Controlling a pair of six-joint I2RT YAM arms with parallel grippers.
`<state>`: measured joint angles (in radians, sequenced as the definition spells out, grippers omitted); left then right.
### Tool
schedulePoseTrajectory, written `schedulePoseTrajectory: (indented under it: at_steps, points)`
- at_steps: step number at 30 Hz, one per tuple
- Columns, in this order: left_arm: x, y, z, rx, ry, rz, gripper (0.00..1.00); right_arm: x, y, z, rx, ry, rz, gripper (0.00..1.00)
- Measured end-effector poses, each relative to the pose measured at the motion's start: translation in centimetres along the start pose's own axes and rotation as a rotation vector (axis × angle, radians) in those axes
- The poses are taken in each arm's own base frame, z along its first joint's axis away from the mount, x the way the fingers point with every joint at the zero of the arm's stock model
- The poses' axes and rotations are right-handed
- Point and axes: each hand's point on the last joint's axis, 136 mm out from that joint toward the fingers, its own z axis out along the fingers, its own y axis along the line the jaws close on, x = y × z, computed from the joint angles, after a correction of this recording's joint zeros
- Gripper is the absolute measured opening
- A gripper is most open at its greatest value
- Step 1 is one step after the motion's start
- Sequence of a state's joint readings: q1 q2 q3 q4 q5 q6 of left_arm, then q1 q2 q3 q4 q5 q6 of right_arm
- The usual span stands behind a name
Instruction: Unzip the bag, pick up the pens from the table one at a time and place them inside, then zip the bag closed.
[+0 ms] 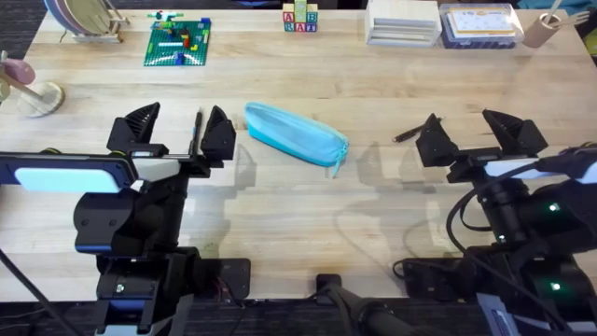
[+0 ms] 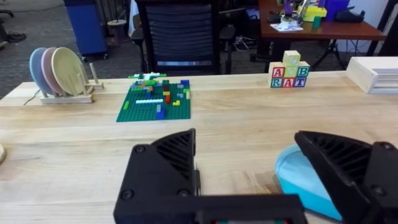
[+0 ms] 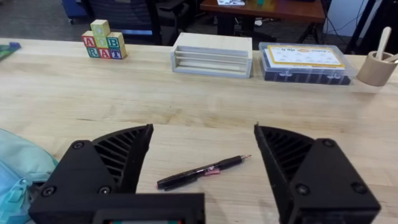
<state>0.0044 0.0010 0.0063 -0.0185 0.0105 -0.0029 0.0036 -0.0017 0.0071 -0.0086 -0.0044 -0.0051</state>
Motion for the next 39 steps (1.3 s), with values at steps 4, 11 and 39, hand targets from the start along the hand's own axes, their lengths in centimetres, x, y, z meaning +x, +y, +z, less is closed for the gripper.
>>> schedulePoseTrajectory:
  at_steps: [4,11,39]
  points:
    - [0.0,0.0,0.0,0.0,0.001,0.0,0.992,0.0,0.0,0.0,-0.001,0.002,0.0,0.996]
    - [0.0,0.0,0.0,0.0,0.0,0.0,0.992,0.0,0.0,0.0,-0.001,0.002,0.0,0.998]
    - [-7.8,-0.1,-3.6,-0.001,0.108,0.001,0.992,-6.5,0.3,-3.6,-0.012,0.117,0.006,0.997]
